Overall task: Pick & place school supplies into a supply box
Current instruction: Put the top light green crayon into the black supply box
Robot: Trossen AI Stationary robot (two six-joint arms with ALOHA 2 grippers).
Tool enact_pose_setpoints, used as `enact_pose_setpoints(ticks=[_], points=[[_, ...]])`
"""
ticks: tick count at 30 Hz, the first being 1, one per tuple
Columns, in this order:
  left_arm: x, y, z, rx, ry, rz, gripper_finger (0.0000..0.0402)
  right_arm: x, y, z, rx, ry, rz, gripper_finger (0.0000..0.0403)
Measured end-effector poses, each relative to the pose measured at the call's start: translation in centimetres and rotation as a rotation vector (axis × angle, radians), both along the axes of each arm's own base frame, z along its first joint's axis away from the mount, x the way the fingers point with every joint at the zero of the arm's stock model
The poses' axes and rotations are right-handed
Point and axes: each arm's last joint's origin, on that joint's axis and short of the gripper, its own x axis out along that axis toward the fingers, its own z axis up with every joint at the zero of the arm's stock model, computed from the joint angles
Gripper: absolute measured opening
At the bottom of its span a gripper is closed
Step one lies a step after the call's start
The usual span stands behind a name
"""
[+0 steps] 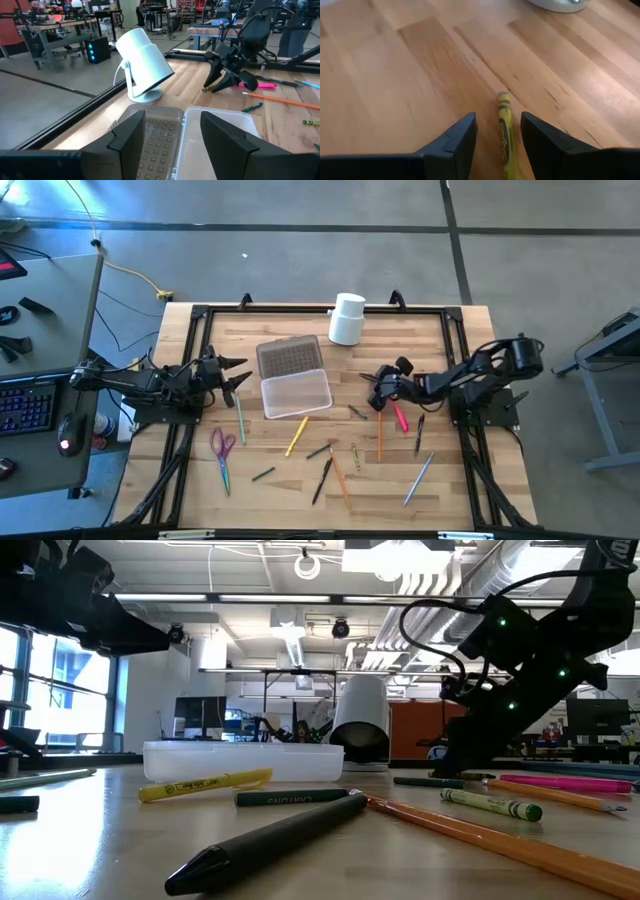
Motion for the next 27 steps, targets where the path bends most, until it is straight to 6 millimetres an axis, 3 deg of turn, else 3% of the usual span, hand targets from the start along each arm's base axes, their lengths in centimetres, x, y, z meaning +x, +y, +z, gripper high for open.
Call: enact_pose_setpoints(ticks=[6,15,21,27], points=[[0.0,0.0,0.0,0.032,0.016,-0.003,0.0225,0.4,0.0,-0.2,0.000,-0.043,-0.002,0.0104],[0.0,0.0,0.0,0.048,0.024,-0.005,0.0225,0.5,0.0,-0.1,-0.010,-0.049,0.026,0.0010],[0.0,0.0,0.1,0.060,0.020,-0.005,0.0225,1.6,-0.1,0.8,-0.078,-0.164,0.100,0.0022],[0.0,0.0,0.5,0.070,-0.013,-0.003,0.0225,3.4,-0.2,4.4,-0.256,-0.467,0.166,0.0007]])
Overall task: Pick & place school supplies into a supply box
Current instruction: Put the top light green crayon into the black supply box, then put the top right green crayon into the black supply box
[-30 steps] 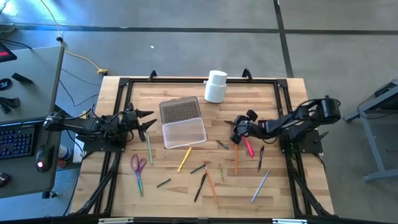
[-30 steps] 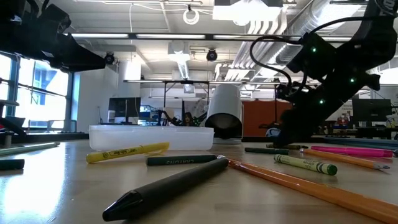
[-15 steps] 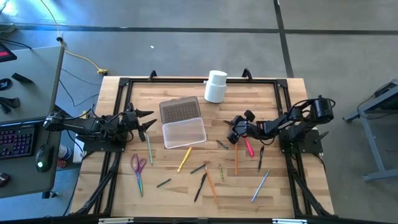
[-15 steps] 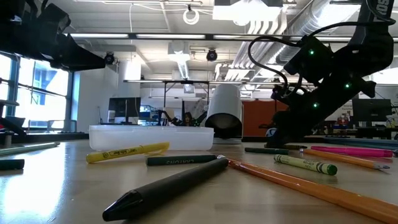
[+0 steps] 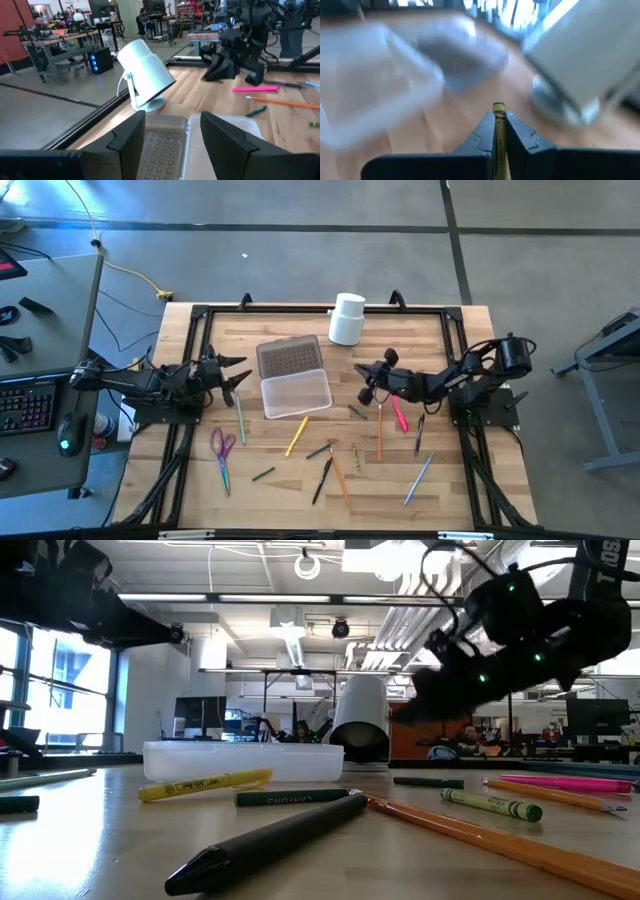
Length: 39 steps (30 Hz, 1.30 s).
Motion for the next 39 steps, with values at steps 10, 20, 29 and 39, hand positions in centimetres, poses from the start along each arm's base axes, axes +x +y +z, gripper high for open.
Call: enact_pose_setpoints(ticks=[10,20,29,39], points=[[0.0,0.0,0.0,0.000,0.000,0.000,0.0225,10.5,0.1,5.4,-0.050,0.144,0.303,0.0006],[0.0,0.0,-0.3,-0.003,0.025,-0.005,0.0225,19.7,-0.1,2.8,-0.018,0.421,0.448,0.0024],[0.0,0.0,-0.6,0.002,0.065,-0.007,0.0225,21.8,-0.1,0.8,0.092,0.498,0.444,0.0016],[0.0,0.0,-0.6,0.001,0.065,-0.007,0.0225,21.9,-0.1,1.0,0.062,0.512,0.439,0.0068]])
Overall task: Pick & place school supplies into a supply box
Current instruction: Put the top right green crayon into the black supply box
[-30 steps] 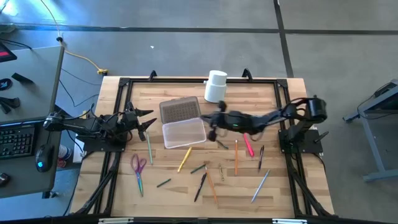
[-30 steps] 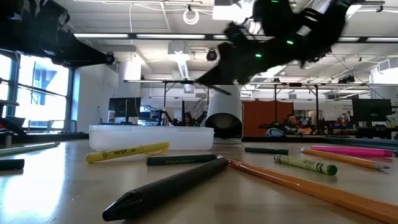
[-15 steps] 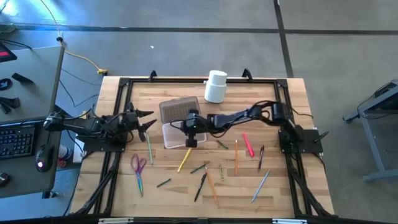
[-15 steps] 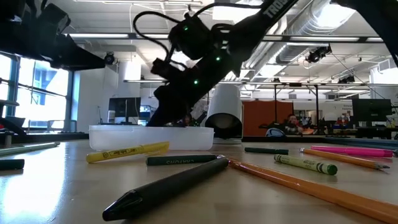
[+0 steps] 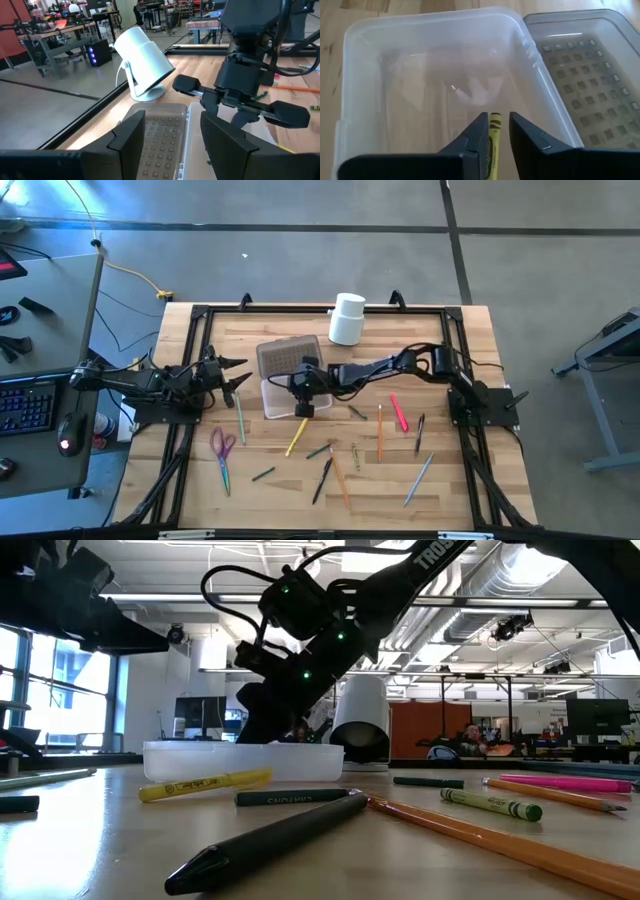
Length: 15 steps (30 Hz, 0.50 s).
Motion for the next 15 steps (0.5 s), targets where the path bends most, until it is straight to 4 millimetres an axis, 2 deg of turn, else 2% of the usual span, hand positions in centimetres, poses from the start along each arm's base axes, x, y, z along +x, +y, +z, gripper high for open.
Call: enact_pose_setpoints(ticks=[5,10,15], points=[[0.0,0.0,0.0,0.000,0.000,0.000,0.0225,-0.2,0.6,1.0,-0.050,-0.002,-0.038,0.0081],[0.0,0.0,0.0,0.000,0.003,0.000,0.0225,-1.2,2.5,5.0,-0.101,-0.036,-0.085,0.0082],[0.0,0.0,-0.1,0.000,0.007,0.000,0.0225,-3.4,5.0,8.6,-0.020,-0.021,-0.153,0.0082]])
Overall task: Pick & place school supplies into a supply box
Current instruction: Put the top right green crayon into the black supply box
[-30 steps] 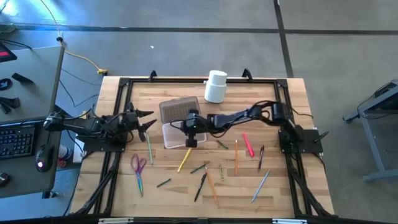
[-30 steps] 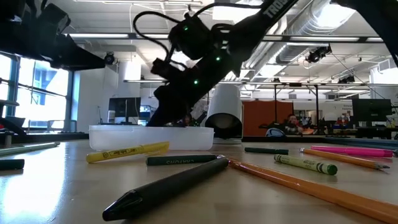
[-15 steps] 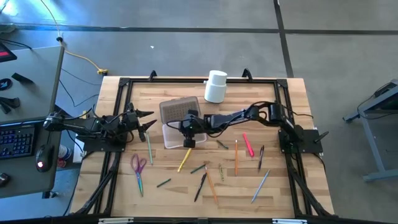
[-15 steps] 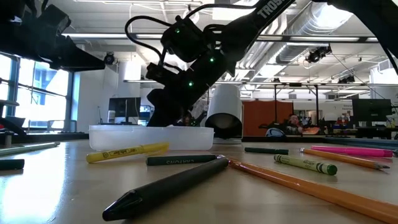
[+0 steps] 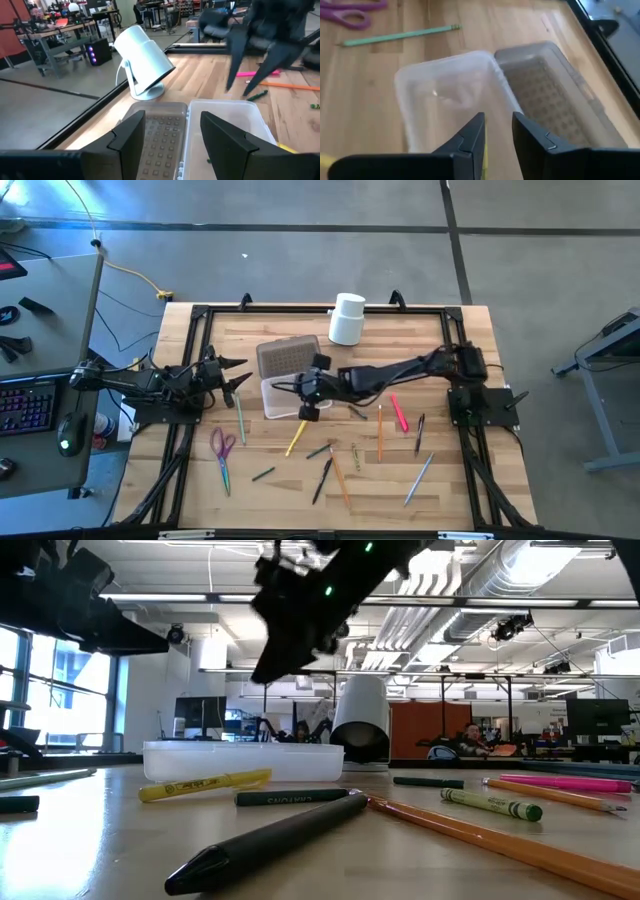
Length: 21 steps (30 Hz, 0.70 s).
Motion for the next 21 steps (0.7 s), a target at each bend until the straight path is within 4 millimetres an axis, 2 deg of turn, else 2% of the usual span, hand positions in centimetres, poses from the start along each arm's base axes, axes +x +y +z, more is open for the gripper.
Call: enact_pose_setpoints(ticks=[3,6,10,15,21], points=[[0.0,0.0,0.0,0.000,0.000,0.000,0.0225,-1.5,1.6,1.0,0.087,0.059,-0.030,0.0082],[0.0,0.0,0.0,-0.001,-0.001,0.000,0.0225,-3.5,3.1,0.9,0.173,0.197,-0.088,0.0082],[0.0,0.0,0.0,-0.013,-0.007,0.002,0.0225,-6.0,4.9,0.6,0.350,0.343,-0.273,0.0082],[0.0,0.0,0.1,-0.016,-0.015,0.007,0.0225,-8.0,6.1,-1.3,0.419,0.422,-0.486,0.0082],[0.0,0.1,0.3,0.011,-0.031,0.042,0.0225,-9.6,5.1,-4.8,0.436,0.504,-0.533,0.0082]])
